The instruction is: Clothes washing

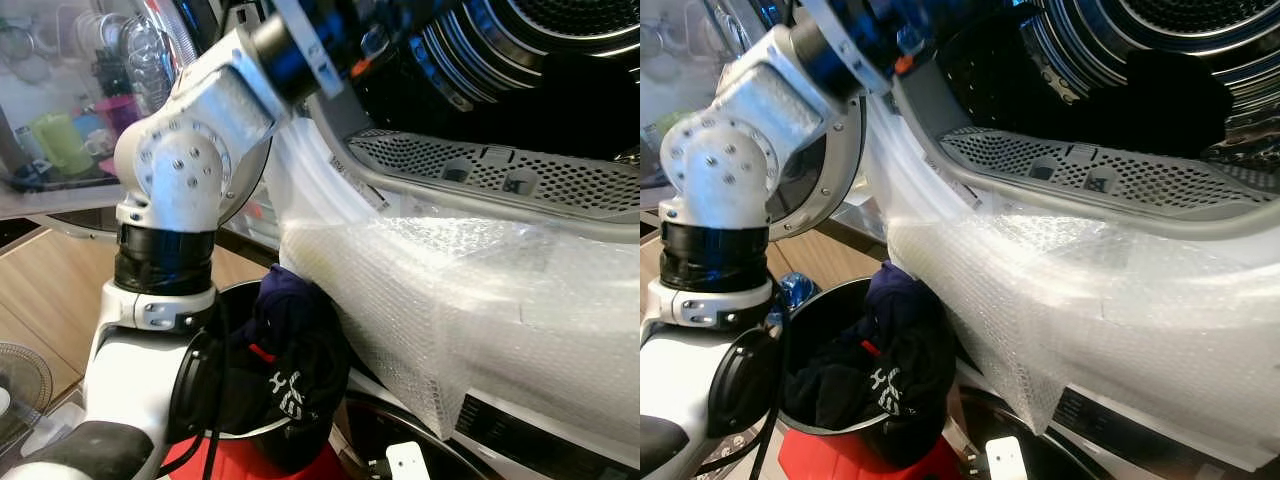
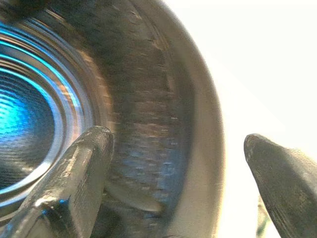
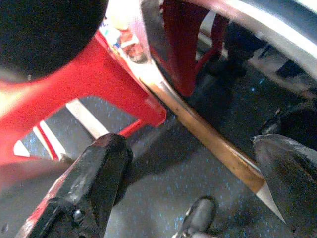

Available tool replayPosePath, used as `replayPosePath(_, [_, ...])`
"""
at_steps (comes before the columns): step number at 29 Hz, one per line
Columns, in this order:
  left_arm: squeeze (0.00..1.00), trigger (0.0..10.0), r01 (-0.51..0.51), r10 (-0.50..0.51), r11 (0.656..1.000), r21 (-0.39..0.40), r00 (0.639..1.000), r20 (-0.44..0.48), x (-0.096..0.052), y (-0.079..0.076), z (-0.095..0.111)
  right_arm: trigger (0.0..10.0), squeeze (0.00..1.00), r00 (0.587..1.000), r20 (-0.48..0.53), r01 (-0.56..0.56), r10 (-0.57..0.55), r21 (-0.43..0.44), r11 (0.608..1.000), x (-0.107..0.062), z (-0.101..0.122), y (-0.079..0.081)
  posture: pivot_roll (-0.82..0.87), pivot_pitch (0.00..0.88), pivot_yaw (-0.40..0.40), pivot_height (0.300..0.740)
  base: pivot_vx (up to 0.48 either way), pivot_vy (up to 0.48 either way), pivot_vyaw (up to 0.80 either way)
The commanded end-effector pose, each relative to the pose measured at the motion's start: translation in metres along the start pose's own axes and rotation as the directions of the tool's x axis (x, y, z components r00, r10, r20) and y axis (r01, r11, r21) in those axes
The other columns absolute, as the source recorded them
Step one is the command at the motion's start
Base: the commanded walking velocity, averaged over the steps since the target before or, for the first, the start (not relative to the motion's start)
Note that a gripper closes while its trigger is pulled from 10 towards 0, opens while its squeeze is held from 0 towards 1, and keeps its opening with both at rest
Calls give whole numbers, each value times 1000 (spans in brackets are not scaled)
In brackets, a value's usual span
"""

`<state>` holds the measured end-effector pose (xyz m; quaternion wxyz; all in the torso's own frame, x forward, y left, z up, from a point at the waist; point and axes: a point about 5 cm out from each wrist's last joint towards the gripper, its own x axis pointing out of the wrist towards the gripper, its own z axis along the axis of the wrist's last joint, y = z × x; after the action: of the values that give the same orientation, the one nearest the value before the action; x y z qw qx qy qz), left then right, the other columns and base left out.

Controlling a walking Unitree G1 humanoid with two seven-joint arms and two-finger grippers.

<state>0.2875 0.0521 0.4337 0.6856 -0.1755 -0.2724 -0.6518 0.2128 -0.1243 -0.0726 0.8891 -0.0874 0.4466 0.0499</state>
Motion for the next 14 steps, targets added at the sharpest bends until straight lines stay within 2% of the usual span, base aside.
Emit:
replayPosePath(1, [0,10000,13,-14,998,-64,1000,-7,-2,2,-3,10000,0,1000,2,-15,15,17,1000,0,5,7,201,0,174,740,0,0,0])
replayPosePath(5, [0,10000,36,-44,989,-145,998,-52,-4,4,-14,10000,0,1000,13,-13,12,18,1000,1,12,6,189,0,185,740,0,0,0])
replayPosePath(14, [0,10000,78,-122,950,-301,984,-129,-14,6,-21,10000,0,999,47,16,-19,65,998,3,32,-5,190,0,199,740,0,0,0])
